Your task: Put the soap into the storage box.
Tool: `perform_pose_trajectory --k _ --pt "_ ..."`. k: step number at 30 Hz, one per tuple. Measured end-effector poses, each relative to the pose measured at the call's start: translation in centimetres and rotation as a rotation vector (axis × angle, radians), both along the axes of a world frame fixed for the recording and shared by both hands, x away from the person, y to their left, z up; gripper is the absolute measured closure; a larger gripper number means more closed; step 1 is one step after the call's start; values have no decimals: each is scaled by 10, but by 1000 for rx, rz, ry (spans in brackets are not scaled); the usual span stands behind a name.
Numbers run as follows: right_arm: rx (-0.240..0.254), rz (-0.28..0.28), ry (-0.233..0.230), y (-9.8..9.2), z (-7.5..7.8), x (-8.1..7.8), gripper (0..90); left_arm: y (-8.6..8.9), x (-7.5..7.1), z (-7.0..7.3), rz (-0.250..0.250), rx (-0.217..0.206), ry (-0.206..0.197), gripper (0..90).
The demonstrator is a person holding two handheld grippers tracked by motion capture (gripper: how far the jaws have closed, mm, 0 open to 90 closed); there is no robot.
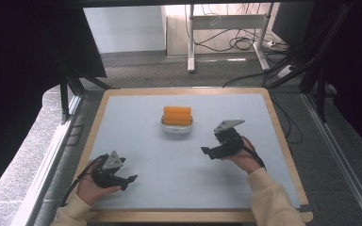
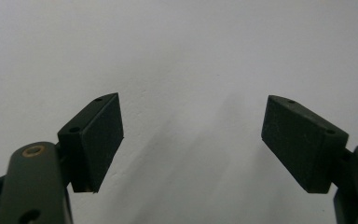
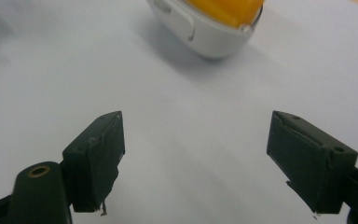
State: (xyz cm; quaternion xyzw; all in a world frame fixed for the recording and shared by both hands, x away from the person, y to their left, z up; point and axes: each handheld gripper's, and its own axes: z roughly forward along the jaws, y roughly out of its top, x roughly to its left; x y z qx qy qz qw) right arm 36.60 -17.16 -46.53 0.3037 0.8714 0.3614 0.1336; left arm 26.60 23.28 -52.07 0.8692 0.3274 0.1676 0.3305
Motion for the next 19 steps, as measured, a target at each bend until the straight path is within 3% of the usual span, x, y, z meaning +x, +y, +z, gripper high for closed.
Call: perform_pose_trajectory --k 1,3,5,8,12,19 --pt "-1 -14 -2 -8 -5 -11 186 0 0 0 1 -1 0 207" --pt "1 -16 -10 -11 -7 -14 186 0 1 -1 1 0 1 207" --pt "15 -46 -42 -24 -13 -29 186 0 1 -1 -1 2 3 206" --pt "35 -61 -39 -33 -17 -38 187 0 1 0 3 -2 1 207" --pt "49 -61 -43 -37 -22 -43 187 0 1 -1 3 -2 5 207" --pt "76 -81 -105 -42 -26 -51 185 -2 2 2 1 8 -4 206"
